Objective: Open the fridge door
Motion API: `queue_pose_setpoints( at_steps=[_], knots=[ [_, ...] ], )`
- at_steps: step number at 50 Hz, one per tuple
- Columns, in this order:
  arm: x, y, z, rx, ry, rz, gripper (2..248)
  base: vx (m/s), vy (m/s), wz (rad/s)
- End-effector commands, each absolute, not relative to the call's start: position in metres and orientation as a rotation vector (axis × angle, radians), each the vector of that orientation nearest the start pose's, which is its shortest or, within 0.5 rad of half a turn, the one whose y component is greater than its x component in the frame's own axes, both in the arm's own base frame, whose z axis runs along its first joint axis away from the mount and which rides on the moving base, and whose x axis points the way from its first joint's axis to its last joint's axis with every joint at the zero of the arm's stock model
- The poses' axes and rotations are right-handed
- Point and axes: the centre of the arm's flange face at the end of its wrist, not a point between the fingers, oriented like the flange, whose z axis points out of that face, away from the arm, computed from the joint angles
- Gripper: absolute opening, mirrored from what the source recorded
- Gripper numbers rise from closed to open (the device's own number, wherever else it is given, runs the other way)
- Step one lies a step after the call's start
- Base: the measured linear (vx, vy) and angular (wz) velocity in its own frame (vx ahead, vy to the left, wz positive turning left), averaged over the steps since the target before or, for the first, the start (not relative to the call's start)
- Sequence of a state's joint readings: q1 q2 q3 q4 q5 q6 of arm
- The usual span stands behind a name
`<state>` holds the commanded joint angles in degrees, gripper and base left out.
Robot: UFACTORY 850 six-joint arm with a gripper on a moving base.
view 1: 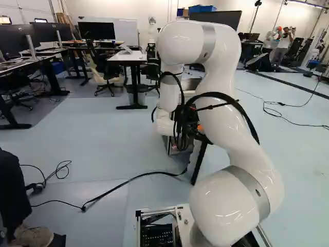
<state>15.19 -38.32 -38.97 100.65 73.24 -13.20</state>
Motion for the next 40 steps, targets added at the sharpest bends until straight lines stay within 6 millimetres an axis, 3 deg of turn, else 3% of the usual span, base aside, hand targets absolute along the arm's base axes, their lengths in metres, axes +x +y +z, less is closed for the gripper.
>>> queue_pose_setpoints(
  at_steps=[40],
  knots=[
    [0.383,0.015,0.230,1.469,-1.132,0.992,247,0.000,0.000,0.000]
  ],
)
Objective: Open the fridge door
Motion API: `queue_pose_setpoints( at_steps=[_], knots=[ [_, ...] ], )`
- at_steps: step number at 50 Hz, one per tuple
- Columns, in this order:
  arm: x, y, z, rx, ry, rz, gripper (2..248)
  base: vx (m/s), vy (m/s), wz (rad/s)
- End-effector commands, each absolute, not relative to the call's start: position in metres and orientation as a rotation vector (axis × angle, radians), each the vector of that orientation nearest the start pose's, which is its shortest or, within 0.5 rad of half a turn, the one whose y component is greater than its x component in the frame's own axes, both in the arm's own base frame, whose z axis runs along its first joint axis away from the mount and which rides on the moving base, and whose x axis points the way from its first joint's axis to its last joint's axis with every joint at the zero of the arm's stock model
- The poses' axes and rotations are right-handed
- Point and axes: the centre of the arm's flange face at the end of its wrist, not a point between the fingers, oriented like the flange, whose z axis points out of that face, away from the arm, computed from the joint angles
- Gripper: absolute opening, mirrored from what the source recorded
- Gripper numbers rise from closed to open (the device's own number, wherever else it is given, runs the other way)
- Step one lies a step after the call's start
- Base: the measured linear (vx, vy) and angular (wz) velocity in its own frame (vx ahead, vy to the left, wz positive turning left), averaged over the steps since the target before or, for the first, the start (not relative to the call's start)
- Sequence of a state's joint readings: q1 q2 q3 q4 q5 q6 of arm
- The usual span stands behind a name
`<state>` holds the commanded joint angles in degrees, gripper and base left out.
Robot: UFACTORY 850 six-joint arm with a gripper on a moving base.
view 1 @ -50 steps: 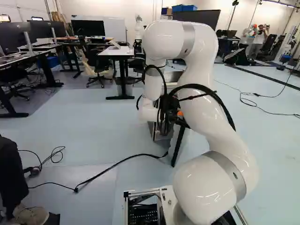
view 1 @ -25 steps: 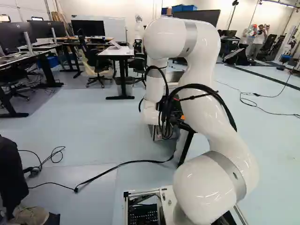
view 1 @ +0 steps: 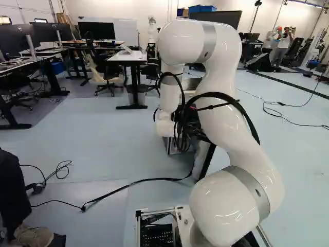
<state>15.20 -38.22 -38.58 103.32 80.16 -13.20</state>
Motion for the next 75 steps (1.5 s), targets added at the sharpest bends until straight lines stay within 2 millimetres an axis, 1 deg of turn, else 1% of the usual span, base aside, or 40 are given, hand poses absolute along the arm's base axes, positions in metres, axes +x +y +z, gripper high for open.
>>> queue_pose_setpoints(
  at_steps=[10,28,36,49,63,75],
  knots=[
    [0.384,0.014,0.233,1.427,-1.133,0.994,247,0.000,0.000,0.000],
    [0.397,0.017,0.238,1.367,-1.167,0.998,247,0.000,0.000,0.000],
    [0.404,0.011,0.240,1.336,-1.199,0.984,247,0.000,0.000,0.000],
    [0.418,-0.012,0.243,1.270,-1.272,0.945,247,0.000,0.000,0.000],
    [0.433,-0.045,0.246,1.191,-1.353,0.899,247,0.000,0.000,0.000],
    [0.442,-0.075,0.248,1.129,-1.408,0.865,247,0.000,0.000,0.000]
  ],
)
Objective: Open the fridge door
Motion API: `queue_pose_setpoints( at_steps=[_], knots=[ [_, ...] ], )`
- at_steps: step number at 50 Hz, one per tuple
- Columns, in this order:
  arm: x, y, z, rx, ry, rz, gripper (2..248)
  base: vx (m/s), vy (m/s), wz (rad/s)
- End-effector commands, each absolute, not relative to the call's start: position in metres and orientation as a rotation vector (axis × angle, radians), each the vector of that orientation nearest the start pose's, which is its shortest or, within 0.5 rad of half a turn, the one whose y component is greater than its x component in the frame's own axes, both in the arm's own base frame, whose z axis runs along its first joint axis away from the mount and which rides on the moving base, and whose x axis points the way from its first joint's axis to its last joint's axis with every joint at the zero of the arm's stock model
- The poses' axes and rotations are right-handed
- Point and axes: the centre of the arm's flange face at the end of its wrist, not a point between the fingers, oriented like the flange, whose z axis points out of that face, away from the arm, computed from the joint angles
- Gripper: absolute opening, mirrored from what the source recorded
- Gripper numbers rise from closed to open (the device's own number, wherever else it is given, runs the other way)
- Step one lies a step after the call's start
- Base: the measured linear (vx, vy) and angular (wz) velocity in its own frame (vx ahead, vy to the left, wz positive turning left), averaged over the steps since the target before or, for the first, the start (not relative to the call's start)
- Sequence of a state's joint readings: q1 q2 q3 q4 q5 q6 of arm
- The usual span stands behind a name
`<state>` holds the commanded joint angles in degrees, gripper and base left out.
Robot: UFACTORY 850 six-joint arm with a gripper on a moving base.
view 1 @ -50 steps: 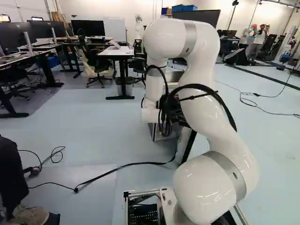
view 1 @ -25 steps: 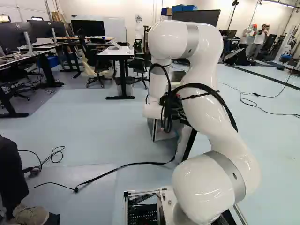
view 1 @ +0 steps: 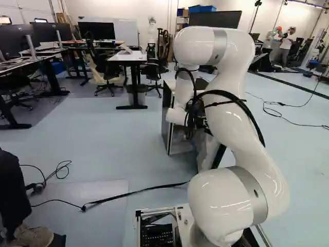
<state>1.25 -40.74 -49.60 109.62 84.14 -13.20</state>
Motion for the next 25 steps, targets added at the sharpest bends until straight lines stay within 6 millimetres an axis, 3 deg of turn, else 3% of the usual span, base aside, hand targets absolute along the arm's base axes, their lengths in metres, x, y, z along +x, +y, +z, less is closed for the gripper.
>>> queue_pose_setpoints(
  at_steps=[13,25],
  knots=[
    [0.445,-0.108,0.250,1.064,-1.457,0.825,247,0.000,0.000,0.000],
    [0.435,-0.130,0.249,1.026,-1.470,0.784,247,0.000,0.000,0.000]
  ],
)
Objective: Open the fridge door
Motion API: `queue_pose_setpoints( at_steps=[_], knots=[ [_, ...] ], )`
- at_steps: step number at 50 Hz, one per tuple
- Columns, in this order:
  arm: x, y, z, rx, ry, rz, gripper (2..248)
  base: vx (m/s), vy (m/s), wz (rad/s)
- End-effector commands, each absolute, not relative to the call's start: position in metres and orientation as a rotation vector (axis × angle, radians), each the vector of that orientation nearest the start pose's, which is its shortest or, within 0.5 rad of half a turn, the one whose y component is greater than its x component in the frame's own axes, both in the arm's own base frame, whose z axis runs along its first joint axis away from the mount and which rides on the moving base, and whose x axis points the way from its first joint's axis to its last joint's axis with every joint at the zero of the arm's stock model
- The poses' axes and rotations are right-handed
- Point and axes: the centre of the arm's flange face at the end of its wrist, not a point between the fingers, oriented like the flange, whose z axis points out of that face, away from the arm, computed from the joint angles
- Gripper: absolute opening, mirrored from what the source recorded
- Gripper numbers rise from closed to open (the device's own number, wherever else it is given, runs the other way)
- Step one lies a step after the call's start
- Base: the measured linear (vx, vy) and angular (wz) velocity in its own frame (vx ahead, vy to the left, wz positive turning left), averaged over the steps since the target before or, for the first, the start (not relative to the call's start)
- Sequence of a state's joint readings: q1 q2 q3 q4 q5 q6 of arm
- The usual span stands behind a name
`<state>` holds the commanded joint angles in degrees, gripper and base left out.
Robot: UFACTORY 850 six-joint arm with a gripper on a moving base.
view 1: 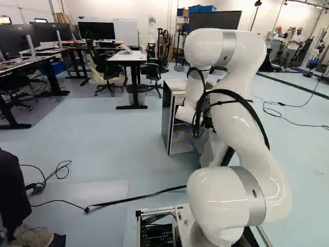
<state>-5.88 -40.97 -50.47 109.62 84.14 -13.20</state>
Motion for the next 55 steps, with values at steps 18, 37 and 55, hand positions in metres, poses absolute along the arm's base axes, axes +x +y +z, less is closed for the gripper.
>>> queue_pose_setpoints(
  at_steps=[18,37,55],
  knots=[
    [0.398,-0.116,0.242,1.069,-1.399,0.749,247,0.000,0.000,0.000],
    [0.376,-0.068,0.237,1.174,-1.282,0.794,247,0.000,0.000,0.000],
    [0.385,-0.035,0.240,1.218,-1.228,0.872,247,0.000,0.000,0.000]
  ],
)
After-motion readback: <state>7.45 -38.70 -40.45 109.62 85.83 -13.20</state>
